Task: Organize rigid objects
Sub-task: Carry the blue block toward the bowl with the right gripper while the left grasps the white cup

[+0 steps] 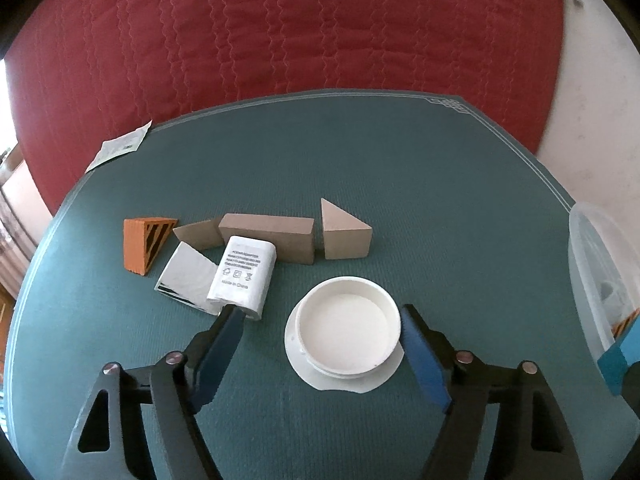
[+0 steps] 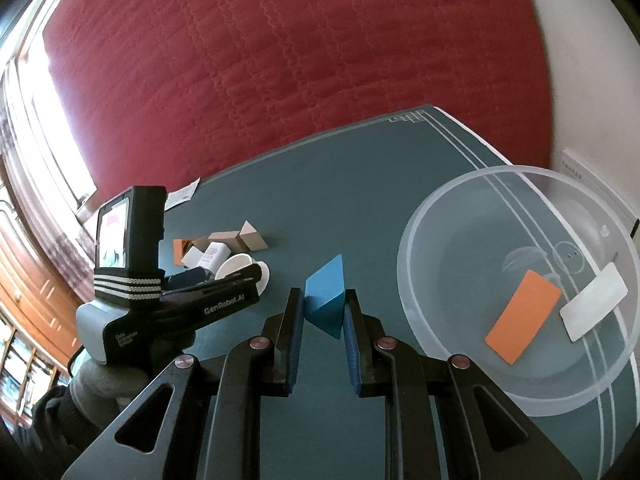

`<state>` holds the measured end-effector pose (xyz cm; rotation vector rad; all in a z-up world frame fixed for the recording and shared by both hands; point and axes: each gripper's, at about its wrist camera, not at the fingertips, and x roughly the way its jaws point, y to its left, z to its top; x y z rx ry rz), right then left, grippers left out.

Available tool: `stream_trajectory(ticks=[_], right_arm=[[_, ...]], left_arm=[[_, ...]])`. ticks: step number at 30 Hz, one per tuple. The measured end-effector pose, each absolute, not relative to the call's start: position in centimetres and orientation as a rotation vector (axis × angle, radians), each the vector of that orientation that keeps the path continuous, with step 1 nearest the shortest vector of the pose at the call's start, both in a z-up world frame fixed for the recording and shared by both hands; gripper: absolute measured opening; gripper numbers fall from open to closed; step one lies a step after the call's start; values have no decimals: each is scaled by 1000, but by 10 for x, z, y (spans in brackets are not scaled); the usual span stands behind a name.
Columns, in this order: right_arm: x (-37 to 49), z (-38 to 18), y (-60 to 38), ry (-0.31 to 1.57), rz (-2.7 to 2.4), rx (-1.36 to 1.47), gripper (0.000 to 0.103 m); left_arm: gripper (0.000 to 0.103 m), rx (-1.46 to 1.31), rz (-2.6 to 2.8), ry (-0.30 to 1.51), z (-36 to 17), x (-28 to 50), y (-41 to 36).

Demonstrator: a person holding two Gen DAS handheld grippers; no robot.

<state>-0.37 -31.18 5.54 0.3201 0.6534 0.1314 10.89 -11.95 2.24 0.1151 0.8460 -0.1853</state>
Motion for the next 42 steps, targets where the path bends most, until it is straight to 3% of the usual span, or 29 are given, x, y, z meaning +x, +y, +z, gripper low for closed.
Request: stream_trajectory(ticks=[6,8,11,15,20,38,42], right_arm=[[-6,58,-315,643,121,322,20],[-6,58,-315,643,118,322,20],[-7,58,-315,643,114,321,20],[-7,59,-316,644,112,323,20],[-6,59,-318,649,111,327,20],[-5,58,-322,653,102,340,20],[-4,59,-323,652,98,345,20]], left_arm=[[56,102,-227,845,24,105,-118],[52,94,-247,852,24,103,-118],[53,75,-259,848,24,100,-116],[77,38,-274,829,28,96,-109],[81,41,-261,808,30,93,-107],[82,47,-261,839,20,100,-106],[64,77,-259,860,16,103,-114]])
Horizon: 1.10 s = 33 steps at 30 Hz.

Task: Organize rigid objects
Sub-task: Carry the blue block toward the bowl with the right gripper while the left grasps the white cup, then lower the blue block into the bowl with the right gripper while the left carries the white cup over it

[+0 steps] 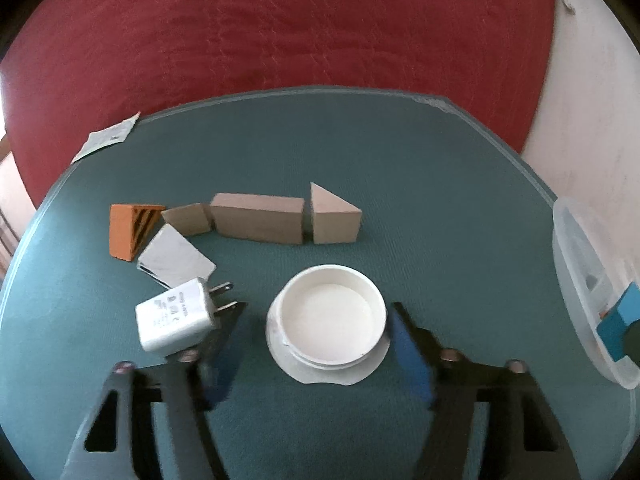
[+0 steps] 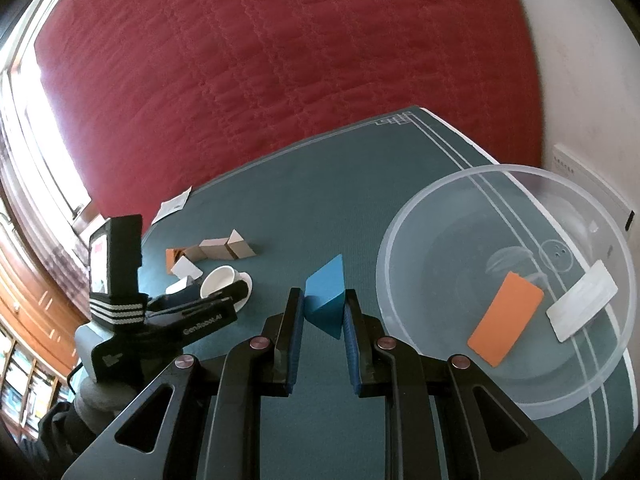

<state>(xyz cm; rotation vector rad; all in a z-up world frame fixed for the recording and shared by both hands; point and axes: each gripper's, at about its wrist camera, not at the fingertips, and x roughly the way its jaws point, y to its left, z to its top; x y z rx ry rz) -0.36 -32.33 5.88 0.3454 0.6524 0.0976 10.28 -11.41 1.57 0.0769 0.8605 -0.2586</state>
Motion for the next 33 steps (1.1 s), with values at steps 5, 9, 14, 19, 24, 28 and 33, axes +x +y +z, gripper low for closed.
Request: stream_trajectory(ticks=[5,9,14,19,24,28,33], right_arm=[[-5,59,-325,649,88,349,20],[-6,60,-327,644,78,350,20],[-8,63,-332,632,52,350,20],[-14,65,-349,618,-2,355,20],[-24,61,-374,621,-78,368,20],[-32,59,-390,623,-122,379,20],[-41,58,-403,623,-150,384,20]], left_arm=[[62,78,-263,857,16,103,-117],[62,71,-276,851,19,99,-116],[62,62,-303,830,29,89,-118],[62,68,-340,808,40,76,-126],[62,80,-374,798,48,67,-137],[62,93,-399,790,52,60,-146],[62,108,-419,780,57,54,-156]])
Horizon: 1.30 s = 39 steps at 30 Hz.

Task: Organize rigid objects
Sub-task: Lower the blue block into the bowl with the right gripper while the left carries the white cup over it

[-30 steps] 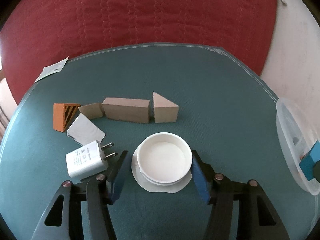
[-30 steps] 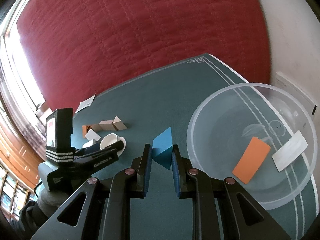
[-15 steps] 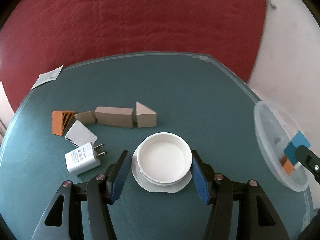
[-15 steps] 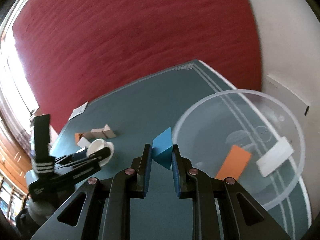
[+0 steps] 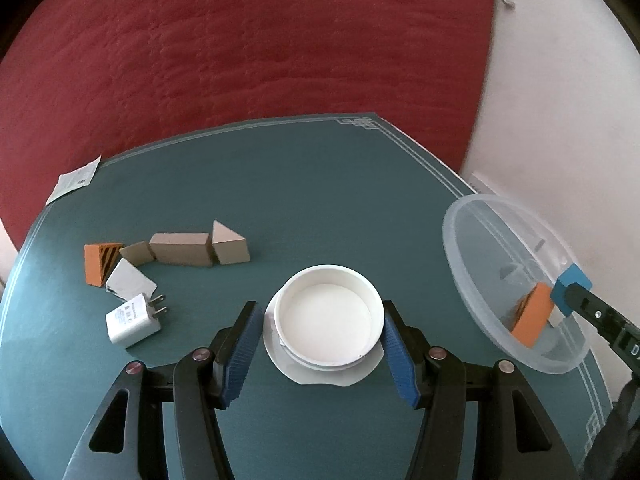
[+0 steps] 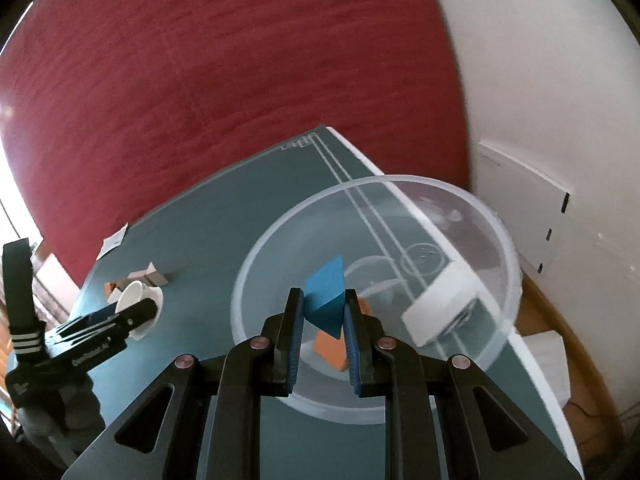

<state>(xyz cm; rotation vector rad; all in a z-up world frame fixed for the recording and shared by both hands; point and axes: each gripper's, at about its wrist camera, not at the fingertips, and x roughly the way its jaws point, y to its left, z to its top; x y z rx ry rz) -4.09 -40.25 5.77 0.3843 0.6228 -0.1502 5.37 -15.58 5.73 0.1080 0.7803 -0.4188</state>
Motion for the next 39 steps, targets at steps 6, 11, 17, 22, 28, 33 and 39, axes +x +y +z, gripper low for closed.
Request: stream_trajectory(ticks=[6,11,17,22,28,33,39], right_arm=[[-47,56,-412,623,-159,393,20],[-53,55,-417,620,-164,399,20],[-60,53,-425,610,-192,412,21],[-66,51,-433,605,-229,420,21],[-73,51,-435,579,-278,412,31],[-76,52,-435,560,-302,404,35],[-77,51,-435,553,-308,406,35]], left_arm=[[62,125,-439,771,62,49,-163],[62,141,-456,765,64,44,-171],[62,159,-474,754,68,41,-183],[62,177,-499,740,72,36,-197],[62,204,-539,729,74,32,-216],[62,226,-581,718,75,28,-233],[62,261,-620,697,74,26,-253]])
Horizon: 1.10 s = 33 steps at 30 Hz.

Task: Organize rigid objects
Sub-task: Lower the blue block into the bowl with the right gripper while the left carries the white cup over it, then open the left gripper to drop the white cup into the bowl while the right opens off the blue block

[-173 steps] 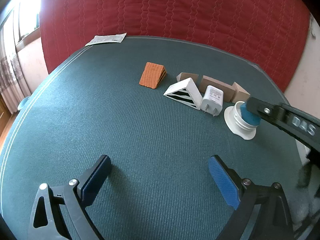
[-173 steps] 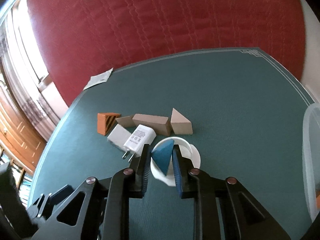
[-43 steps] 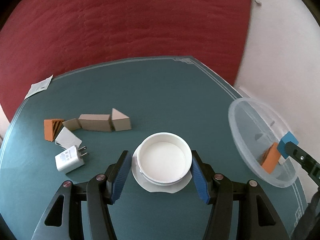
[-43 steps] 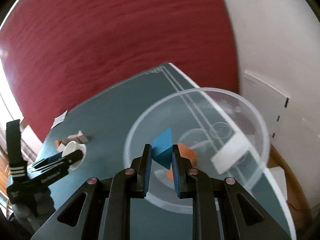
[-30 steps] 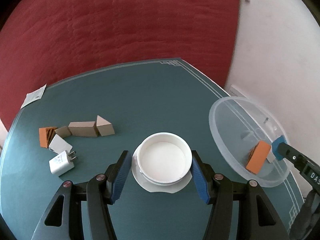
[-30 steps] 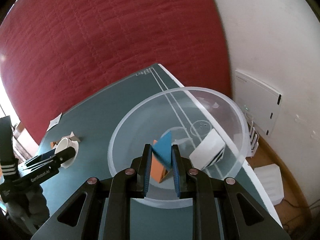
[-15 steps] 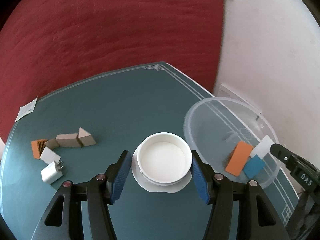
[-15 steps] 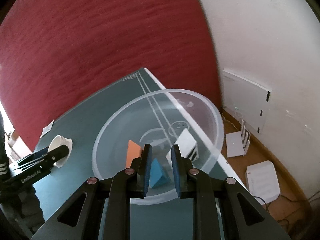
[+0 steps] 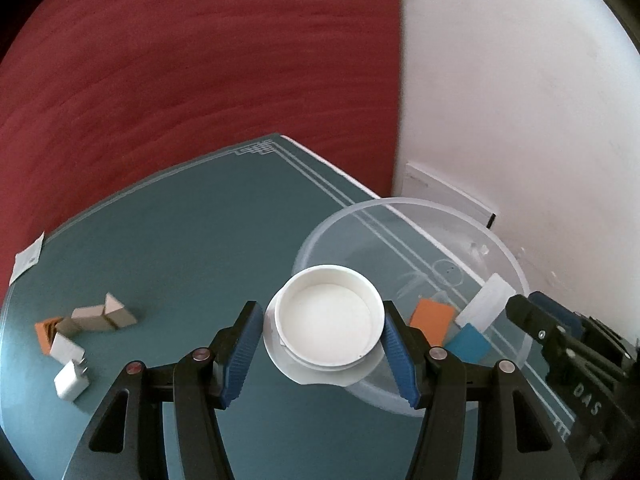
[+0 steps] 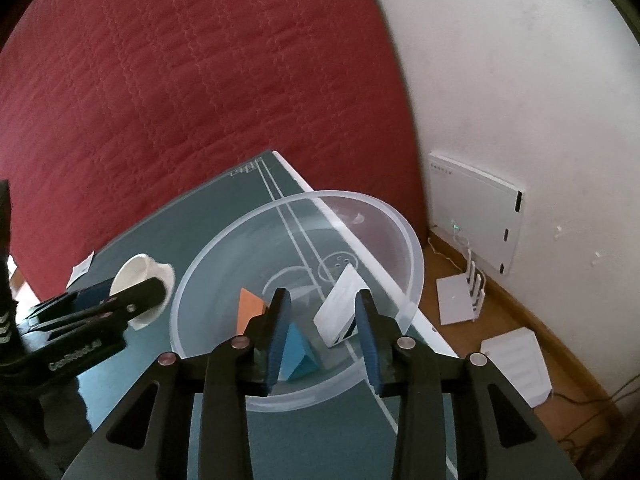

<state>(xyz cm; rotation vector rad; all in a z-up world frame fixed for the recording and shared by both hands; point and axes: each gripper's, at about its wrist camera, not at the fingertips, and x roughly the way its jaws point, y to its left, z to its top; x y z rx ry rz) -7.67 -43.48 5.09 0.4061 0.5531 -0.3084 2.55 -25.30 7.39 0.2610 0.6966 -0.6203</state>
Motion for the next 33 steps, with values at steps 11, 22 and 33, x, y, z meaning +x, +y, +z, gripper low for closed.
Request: stream_trajectory(ticks=[11,22,33], right_arm=[[-75,49,-432,549,-311,393,36],[-76,49,-428,542,-317,390,55],[-76,44,-424,546,-313,375,64]], left_arm=[[83,249,-601,695,61,33,-255],[96,201,-533,775,48,38,-234],[102,173,-454,812,40,42,-214]])
